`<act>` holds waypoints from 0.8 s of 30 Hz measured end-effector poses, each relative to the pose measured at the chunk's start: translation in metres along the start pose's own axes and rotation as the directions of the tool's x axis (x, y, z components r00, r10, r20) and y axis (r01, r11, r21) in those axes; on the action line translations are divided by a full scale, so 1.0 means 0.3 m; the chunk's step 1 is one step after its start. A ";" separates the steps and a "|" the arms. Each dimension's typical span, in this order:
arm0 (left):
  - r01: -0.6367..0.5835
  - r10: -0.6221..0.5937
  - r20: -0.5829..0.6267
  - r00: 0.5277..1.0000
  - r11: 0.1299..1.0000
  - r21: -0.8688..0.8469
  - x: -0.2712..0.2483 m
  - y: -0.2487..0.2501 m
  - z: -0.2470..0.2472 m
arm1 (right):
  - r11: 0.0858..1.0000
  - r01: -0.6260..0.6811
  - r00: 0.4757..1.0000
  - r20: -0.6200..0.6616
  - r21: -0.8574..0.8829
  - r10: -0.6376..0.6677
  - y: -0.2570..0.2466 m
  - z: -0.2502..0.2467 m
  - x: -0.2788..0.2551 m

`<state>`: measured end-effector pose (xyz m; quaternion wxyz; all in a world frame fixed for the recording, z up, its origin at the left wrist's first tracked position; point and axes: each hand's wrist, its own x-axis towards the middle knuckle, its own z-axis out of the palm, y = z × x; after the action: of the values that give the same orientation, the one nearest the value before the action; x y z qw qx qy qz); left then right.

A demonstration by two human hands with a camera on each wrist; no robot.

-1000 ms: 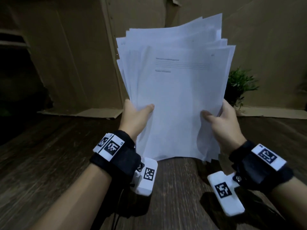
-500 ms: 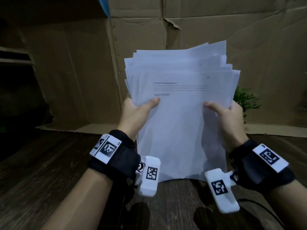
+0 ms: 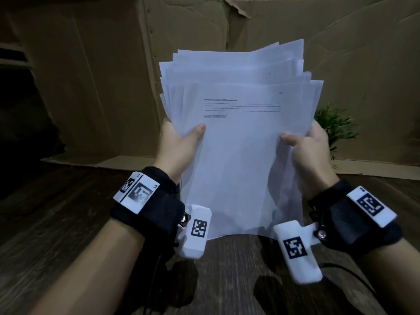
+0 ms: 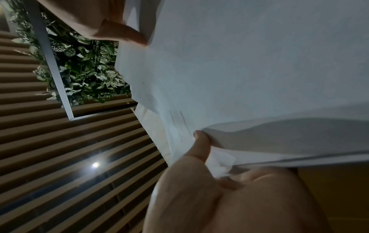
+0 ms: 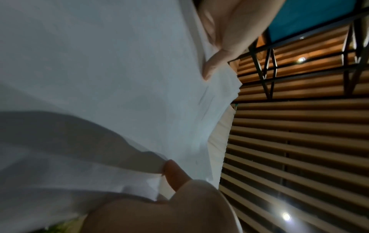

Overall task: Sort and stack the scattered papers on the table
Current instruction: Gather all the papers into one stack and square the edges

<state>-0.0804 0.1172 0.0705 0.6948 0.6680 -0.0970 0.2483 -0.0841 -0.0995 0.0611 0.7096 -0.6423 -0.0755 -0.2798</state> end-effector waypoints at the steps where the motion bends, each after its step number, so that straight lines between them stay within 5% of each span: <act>1: -0.009 0.009 0.012 1.000 1.000 0.007 -0.004 0.003 -0.002 | 1.000 0.014 1.000 -0.011 0.010 -0.013 0.005 0.001 -0.004; 11: -0.020 0.022 0.043 0.999 0.998 -0.063 0.008 0.080 -0.040 | 0.992 0.127 0.990 0.056 0.005 -0.127 -0.054 -0.018 0.009; 16: -0.033 0.026 -0.075 0.997 0.995 -0.094 0.012 0.063 -0.034 | 0.991 0.135 0.990 0.031 0.009 -0.135 -0.050 -0.022 0.010; 20: 0.106 -0.099 0.064 0.993 0.988 -0.113 0.012 0.017 -0.031 | 0.998 0.058 0.994 0.090 0.036 -0.061 -0.035 -0.018 0.006; 24: 0.065 -0.067 0.083 0.994 0.997 0.033 0.015 0.001 -0.027 | 0.994 0.105 0.993 0.048 0.042 -0.107 -0.029 -0.009 0.008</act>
<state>-0.0783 0.1260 0.0722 0.6877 0.6912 -0.1003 0.1981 -0.0870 -0.1031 0.0693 0.7040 -0.6302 -0.1326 -0.2992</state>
